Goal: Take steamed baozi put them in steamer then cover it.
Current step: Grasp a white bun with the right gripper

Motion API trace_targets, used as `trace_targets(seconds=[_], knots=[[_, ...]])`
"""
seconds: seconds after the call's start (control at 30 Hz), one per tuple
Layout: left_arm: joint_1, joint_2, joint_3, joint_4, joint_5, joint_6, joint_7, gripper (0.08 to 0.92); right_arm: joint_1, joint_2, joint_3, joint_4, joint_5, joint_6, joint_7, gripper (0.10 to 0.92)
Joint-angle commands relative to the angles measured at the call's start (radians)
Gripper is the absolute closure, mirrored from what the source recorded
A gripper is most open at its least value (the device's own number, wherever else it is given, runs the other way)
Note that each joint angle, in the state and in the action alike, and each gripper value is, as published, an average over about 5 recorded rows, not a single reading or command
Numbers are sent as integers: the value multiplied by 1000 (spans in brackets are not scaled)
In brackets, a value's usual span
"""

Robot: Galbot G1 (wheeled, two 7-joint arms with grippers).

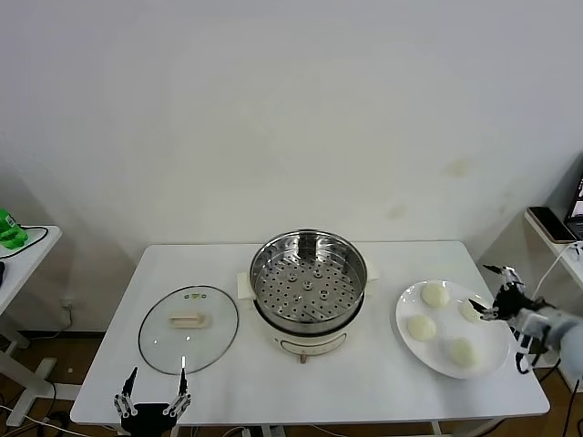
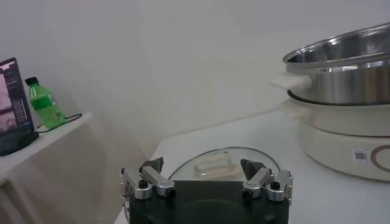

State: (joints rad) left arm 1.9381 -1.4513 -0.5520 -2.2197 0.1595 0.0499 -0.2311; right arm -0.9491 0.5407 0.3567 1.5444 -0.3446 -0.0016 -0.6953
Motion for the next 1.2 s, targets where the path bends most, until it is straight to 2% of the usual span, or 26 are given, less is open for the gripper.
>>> trace_targets(seconds=[0.03, 0.17, 0.3, 0.63, 1.2], knots=[[-3, 6, -4, 6, 15, 2, 6, 177, 548, -73, -562, -242, 25, 35, -220, 202], [-12, 11, -6, 15, 15, 4, 7, 177, 797, -22, -860, -333, 87, 21, -272, 203], [-17, 4, -7, 22, 13, 2, 5, 177, 917, 58, -1007, -430, 114, 9, -298, 203], [-22, -5, -15, 16, 5, 2, 4, 177, 931, 145, -1027, -581, 40, -6, -332, 203], [-18, -13, -16, 19, 5, -1, 5, 177, 897, 223, -974, -647, 20, 3, -302, 203]])
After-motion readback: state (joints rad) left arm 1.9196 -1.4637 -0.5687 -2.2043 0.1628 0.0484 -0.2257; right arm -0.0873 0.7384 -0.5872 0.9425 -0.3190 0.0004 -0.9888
